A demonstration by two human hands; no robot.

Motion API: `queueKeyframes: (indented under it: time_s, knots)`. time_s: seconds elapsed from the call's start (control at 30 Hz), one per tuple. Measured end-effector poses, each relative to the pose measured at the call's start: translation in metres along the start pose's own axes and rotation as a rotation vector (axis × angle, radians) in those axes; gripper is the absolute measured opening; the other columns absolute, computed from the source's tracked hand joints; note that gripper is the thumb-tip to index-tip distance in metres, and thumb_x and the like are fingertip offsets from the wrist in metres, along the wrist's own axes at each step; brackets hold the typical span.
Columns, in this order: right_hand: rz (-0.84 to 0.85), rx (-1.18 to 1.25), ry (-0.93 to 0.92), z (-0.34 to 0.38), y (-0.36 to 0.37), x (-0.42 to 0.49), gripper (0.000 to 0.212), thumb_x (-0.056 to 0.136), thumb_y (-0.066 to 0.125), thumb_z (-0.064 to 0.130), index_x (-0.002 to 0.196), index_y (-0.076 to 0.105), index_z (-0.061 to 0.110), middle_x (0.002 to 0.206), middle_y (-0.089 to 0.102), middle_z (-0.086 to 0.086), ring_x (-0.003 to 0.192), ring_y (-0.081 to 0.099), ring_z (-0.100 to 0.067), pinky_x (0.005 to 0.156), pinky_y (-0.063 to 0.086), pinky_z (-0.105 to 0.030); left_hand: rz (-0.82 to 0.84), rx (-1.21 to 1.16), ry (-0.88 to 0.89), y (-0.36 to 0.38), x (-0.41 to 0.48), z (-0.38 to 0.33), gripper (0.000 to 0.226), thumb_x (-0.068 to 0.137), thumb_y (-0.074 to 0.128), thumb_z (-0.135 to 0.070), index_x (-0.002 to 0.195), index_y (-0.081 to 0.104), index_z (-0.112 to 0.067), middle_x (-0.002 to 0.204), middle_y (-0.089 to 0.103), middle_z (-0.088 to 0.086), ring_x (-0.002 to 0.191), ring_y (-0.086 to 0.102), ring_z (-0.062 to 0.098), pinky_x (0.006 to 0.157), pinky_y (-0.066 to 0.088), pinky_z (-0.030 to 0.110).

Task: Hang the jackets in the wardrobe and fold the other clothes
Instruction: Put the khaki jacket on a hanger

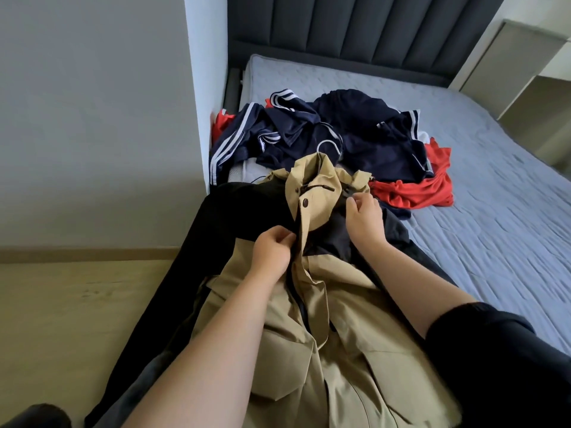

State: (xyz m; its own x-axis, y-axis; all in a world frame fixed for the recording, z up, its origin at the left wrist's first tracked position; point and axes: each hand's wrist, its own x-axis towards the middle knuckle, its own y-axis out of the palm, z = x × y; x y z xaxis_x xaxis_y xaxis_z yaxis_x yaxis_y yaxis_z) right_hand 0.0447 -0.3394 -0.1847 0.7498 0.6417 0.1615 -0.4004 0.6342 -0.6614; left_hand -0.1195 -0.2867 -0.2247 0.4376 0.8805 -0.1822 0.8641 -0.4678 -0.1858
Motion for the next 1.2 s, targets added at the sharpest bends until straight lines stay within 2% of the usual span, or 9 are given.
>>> queueKeyframes:
  time_s: [0.23, 0.37, 0.5, 0.6, 0.7, 0.8, 0.93, 1.07, 1.2]
  knots:
    - [0.060, -0.348, -0.087, -0.030, 0.012, 0.036, 0.051, 0.096, 0.045, 0.024, 0.141, 0.034, 0.004, 0.148, 0.033, -0.013, 0.139, 0.024, -0.029, 0.114, 0.021, -0.040, 0.008, 0.153, 0.046, 0.002, 0.005, 0.005, 0.018, 0.097, 0.045, -0.021, 0.088, 0.061, -0.025, 0.087, 0.062, -0.007, 0.081, 0.058, 0.013, 0.062, 0.042, 0.023]
    - [0.108, -0.441, -0.084, -0.031, 0.021, 0.060, 0.050, 0.097, 0.040, 0.029, 0.142, 0.035, 0.009, 0.149, 0.035, -0.011, 0.140, 0.024, -0.028, 0.115, 0.016, -0.048, -0.279, 0.410, 0.782, 0.007, 0.002, -0.013, 0.020, 0.087, 0.046, -0.010, 0.085, 0.066, -0.006, 0.083, 0.059, 0.006, 0.074, 0.056, 0.023, 0.060, 0.047, 0.033]
    - [0.222, -0.498, 0.021, -0.034, 0.030, 0.077, 0.049, 0.097, 0.035, 0.033, 0.142, 0.035, 0.014, 0.144, 0.042, -0.012, 0.136, 0.031, -0.029, 0.113, 0.009, -0.052, -0.160, 0.564, 1.196, 0.035, 0.000, -0.029, 0.032, 0.077, 0.047, -0.011, 0.097, 0.071, -0.005, 0.107, 0.065, 0.014, 0.104, 0.055, 0.030, 0.086, 0.043, 0.039]
    - [0.294, -0.550, 0.073, -0.040, 0.036, 0.081, 0.049, 0.098, 0.032, 0.037, 0.139, 0.037, 0.011, 0.137, 0.048, -0.016, 0.132, 0.037, -0.032, 0.112, 0.010, -0.052, -0.042, 0.732, 0.956, 0.037, 0.007, -0.016, 0.045, 0.078, 0.043, -0.011, 0.117, 0.065, -0.011, 0.137, 0.051, 0.012, 0.132, 0.039, 0.027, 0.105, 0.033, 0.045]
    - [0.313, -0.599, 0.073, -0.048, 0.041, 0.079, 0.048, 0.097, 0.035, 0.042, 0.126, 0.044, 0.005, 0.126, 0.056, -0.018, 0.123, 0.047, -0.036, 0.110, 0.019, -0.049, 0.099, 0.950, 0.465, 0.019, 0.027, 0.009, 0.061, 0.092, 0.043, -0.018, 0.149, 0.022, -0.023, 0.159, 0.005, 0.002, 0.146, -0.001, 0.021, 0.115, 0.008, 0.051]
    - [0.347, -0.586, 0.061, -0.049, 0.044, 0.077, 0.050, 0.096, 0.039, 0.043, 0.124, 0.046, 0.002, 0.119, 0.059, -0.017, 0.113, 0.053, -0.036, 0.098, 0.037, -0.044, 0.301, 0.911, 0.126, 0.011, 0.036, 0.029, 0.074, 0.097, 0.041, -0.030, 0.149, -0.012, -0.031, 0.159, -0.007, -0.004, 0.146, -0.003, 0.025, 0.115, 0.007, 0.050]
    - [0.387, -0.556, 0.039, -0.045, 0.039, 0.083, 0.040, 0.097, 0.042, 0.037, 0.111, 0.054, 0.002, 0.110, 0.061, -0.016, 0.102, 0.056, -0.032, 0.075, 0.039, -0.033, 0.353, 0.773, 0.085, 0.015, 0.035, 0.036, 0.078, 0.097, 0.043, -0.030, 0.147, -0.017, -0.031, 0.159, -0.007, -0.006, 0.146, -0.001, 0.023, 0.117, 0.010, 0.047]
    - [0.076, -0.461, -0.179, -0.039, 0.034, 0.085, 0.023, 0.089, 0.047, 0.019, 0.103, 0.056, 0.003, 0.103, 0.059, -0.015, 0.100, 0.052, -0.033, 0.078, 0.039, -0.035, 0.351, 0.704, 0.067, 0.016, 0.036, 0.036, 0.079, 0.097, 0.045, -0.028, 0.148, -0.016, -0.031, 0.159, -0.007, -0.006, 0.146, 0.000, 0.023, 0.118, 0.012, 0.046]
    - [0.095, -0.252, -0.180, -0.026, 0.043, 0.086, 0.031, 0.088, 0.045, 0.011, 0.117, 0.055, 0.010, 0.112, 0.060, -0.007, 0.102, 0.056, -0.025, 0.078, 0.040, -0.029, 0.359, 0.664, 0.065, 0.017, 0.038, 0.037, 0.079, 0.096, 0.046, -0.028, 0.149, -0.013, -0.029, 0.159, -0.005, -0.005, 0.146, 0.001, 0.023, 0.118, 0.011, 0.044]
